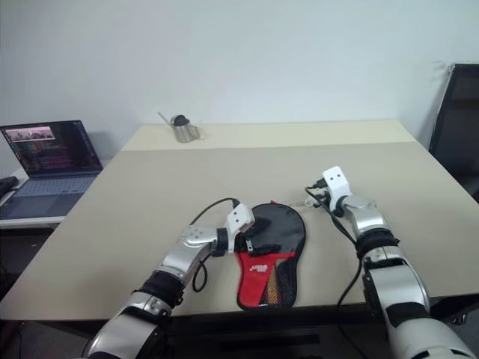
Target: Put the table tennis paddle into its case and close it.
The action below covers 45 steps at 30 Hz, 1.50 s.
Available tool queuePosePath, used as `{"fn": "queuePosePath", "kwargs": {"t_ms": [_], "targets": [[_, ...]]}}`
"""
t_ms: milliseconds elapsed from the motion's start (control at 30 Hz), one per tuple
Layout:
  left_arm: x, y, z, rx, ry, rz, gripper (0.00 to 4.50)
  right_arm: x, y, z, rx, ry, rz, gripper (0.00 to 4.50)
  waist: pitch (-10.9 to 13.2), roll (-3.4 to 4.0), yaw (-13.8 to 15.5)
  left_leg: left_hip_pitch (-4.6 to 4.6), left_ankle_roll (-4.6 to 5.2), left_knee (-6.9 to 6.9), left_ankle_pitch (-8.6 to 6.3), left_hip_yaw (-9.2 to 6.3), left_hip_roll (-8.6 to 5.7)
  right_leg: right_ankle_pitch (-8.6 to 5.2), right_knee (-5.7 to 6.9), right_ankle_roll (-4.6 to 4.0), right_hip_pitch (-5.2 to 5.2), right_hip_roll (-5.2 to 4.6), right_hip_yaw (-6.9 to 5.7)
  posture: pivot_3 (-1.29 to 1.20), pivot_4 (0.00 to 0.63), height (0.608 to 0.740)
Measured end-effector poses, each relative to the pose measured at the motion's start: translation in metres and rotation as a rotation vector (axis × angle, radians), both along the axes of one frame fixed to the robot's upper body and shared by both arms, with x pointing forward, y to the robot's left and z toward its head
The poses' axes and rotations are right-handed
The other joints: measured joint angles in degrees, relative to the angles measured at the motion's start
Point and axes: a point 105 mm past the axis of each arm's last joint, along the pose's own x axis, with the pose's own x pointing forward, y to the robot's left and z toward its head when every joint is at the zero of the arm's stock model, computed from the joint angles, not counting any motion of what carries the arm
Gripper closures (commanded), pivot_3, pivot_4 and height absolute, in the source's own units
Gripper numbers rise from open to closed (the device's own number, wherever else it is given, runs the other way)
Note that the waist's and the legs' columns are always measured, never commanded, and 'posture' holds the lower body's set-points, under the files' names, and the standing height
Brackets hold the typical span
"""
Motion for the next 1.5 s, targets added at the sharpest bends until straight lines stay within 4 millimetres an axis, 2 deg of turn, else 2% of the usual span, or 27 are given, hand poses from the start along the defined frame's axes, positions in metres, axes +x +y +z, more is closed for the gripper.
{"fn": "queuePosePath", "kwargs": {"t_ms": [67,167,233,467,633,967,1100,1400,1500], "targets": [[0.0,-0.003,-0.002,-0.002,0.012,-0.002,0.0,-0.011,-0.011,-0.001,-0.029,0.015,0.01,4.2,0.0,0.01,0.4,0.3,0.02,-0.04,-0.02,-0.01,-0.03,-0.03,-0.21,0.05,0.42,0.0,-0.1,0.0,0.15,0.74],[0.001,-0.007,-0.002,-0.004,0.018,-0.008,0.0,-0.033,-0.022,-0.002,-0.068,0.045,0.041,4.2,0.0,0.01,0.8,0.29,0.03,-0.03,-0.03,-0.02,-0.02,-0.21,-0.3,0.35,0.51,-0.03,-0.14,0.0,0.15,0.74],[0.001,-0.009,-0.002,-0.005,0.022,-0.012,0.0,-0.054,-0.027,-0.003,-0.082,0.084,0.078,4.2,0.0,0.03,1.1,0.27,0.03,-0.03,-0.03,-0.02,0.0,-0.22,-0.39,0.37,0.55,-0.05,-0.19,0.0,0.15,0.74],[0.003,-0.014,-0.004,-0.007,0.04,-0.017,0.0,-0.121,-0.021,-0.003,-0.108,0.238,0.262,4.2,0.0,0.03,1.5,0.32,0.12,0.0,-0.1,-0.12,0.01,-0.22,-0.88,0.53,0.95,-0.08,-0.41,0.0,0.15,0.74],[0.003,-0.02,-0.004,-0.007,0.044,-0.026,0.0,-0.154,-0.02,-0.005,-0.104,0.317,0.336,4.2,0.0,-0.01,2.4,0.3,0.14,0.0,-0.12,-0.1,0.01,-0.25,-0.93,0.58,0.96,-0.11,-0.45,0.0,0.15,0.74],[0.001,-0.03,-0.004,-0.016,0.036,-0.046,0.0,-0.198,-0.016,-0.003,-0.102,0.41,0.474,4.2,0.0,-0.07,3.7,0.24,0.18,-0.01,-0.17,-0.1,-0.02,-0.31,-1.03,0.68,0.99,-0.16,-0.53,0.0,0.15,0.74],[-0.001,-0.033,-0.003,-0.018,0.033,-0.06,0.0,-0.21,-0.015,0.001,-0.101,0.421,0.507,4.2,0.0,-0.07,4.2,0.22,0.19,-0.01,-0.25,-0.11,-0.04,-0.36,-1.09,0.75,1.01,-0.19,-0.55,0.0,0.15,0.74],[-0.005,-0.041,-0.004,-0.02,0.028,-0.083,0.0,-0.246,0.002,-0.012,-0.05,0.488,0.592,4.25,0.0,-0.12,4.7,0.24,0.35,0.0,-0.49,-0.26,-0.17,-0.42,-1.51,0.85,1.33,-0.34,-0.73,0.0,0.15,0.74],[-0.005,-0.043,-0.004,-0.017,0.024,-0.091,0.0,-0.266,0.012,-0.021,-0.01,0.553,0.643,4.26,0.0,-0.12,4.8,0.23,0.37,-0.01,-0.57,-0.41,-0.13,-0.42,-1.77,0.86,1.49,-0.33,-0.94,0.0,0.15,0.74]]}}
